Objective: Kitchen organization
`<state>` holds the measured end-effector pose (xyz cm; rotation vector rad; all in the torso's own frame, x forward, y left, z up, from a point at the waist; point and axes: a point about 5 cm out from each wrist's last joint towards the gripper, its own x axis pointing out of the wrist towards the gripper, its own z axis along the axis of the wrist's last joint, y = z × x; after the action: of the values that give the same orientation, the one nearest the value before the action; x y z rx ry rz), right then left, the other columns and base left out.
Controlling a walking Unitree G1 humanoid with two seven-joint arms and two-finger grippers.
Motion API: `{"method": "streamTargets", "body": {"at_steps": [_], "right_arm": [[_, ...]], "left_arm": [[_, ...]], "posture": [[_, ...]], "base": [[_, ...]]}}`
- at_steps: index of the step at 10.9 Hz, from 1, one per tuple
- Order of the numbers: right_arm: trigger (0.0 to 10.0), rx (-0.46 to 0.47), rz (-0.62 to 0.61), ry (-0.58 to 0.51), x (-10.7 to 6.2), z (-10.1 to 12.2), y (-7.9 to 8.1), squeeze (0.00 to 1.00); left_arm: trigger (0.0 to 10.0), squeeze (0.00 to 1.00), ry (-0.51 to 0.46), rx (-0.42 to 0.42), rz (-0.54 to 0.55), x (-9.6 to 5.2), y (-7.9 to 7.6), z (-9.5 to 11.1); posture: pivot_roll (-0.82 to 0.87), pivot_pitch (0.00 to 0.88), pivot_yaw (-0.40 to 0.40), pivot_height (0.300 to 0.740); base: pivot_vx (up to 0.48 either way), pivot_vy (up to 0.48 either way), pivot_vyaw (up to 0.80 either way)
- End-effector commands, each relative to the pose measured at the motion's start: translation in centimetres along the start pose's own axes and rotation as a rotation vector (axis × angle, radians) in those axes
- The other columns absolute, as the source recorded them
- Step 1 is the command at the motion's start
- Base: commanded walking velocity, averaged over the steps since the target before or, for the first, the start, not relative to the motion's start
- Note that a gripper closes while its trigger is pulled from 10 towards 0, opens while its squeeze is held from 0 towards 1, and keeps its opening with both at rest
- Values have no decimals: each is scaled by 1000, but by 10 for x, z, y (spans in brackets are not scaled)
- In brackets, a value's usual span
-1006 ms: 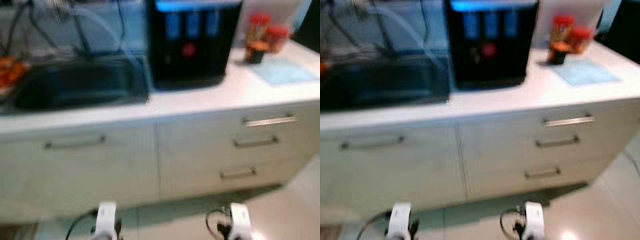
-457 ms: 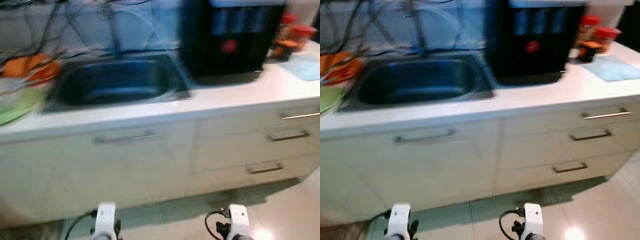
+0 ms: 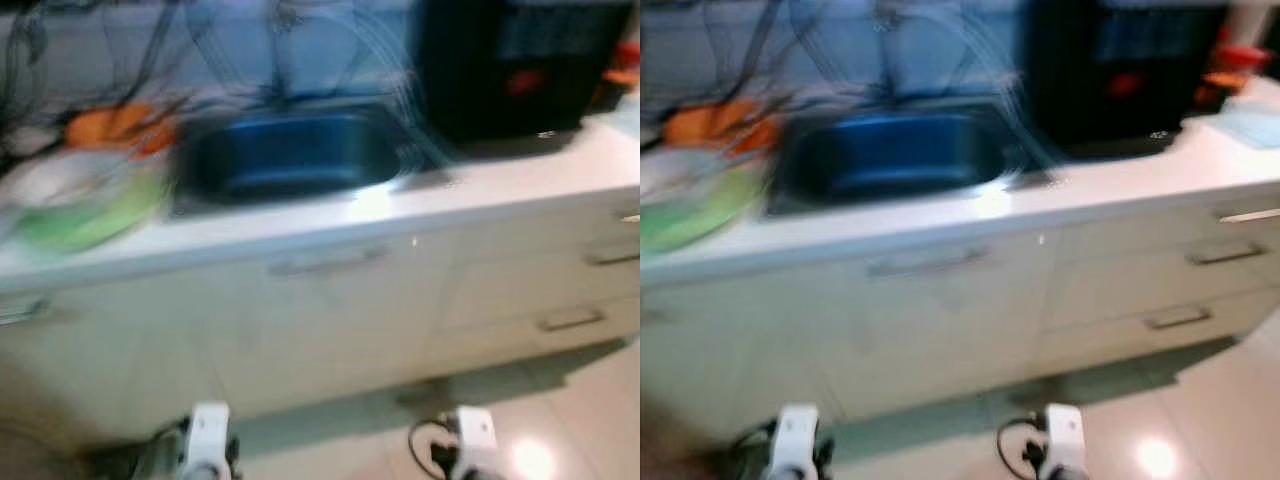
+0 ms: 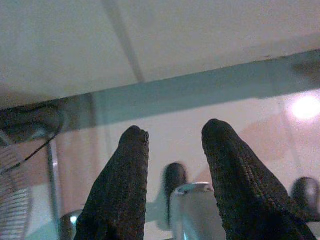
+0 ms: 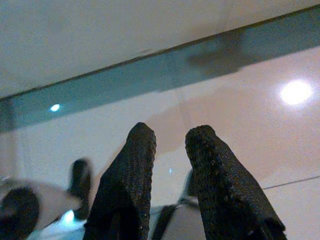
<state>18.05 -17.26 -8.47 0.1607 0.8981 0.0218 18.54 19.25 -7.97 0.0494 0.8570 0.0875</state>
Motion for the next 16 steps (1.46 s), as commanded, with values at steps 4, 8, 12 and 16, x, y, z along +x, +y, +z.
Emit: {"method": "streamTargets", "body": {"at_steps": [4,8,12,16], "right_arm": [[10000,-29,13,-36,2,10,4,0],[10000,-61,-44,-109,1,20,-6,0],[10000,-74,-77,-233,-3,29,-10,0],[10000,-112,-68,-357,-7,37,-8,0]], "left_arm": [[10000,0,-94,94,17,0,4,10],[10000,0,-144,107,24,0,-4,16],[10000,0,-316,264,33,-4,-9,30],[10000,0,-872,324,68,-37,1,127]], "posture": [[145,12,25,740],[137,6,-1,740],[124,24,-10,740],[115,48,-9,740]], "base": [[0,0,0],[0,0,0],[0,0,0],[0,0,0]]}}
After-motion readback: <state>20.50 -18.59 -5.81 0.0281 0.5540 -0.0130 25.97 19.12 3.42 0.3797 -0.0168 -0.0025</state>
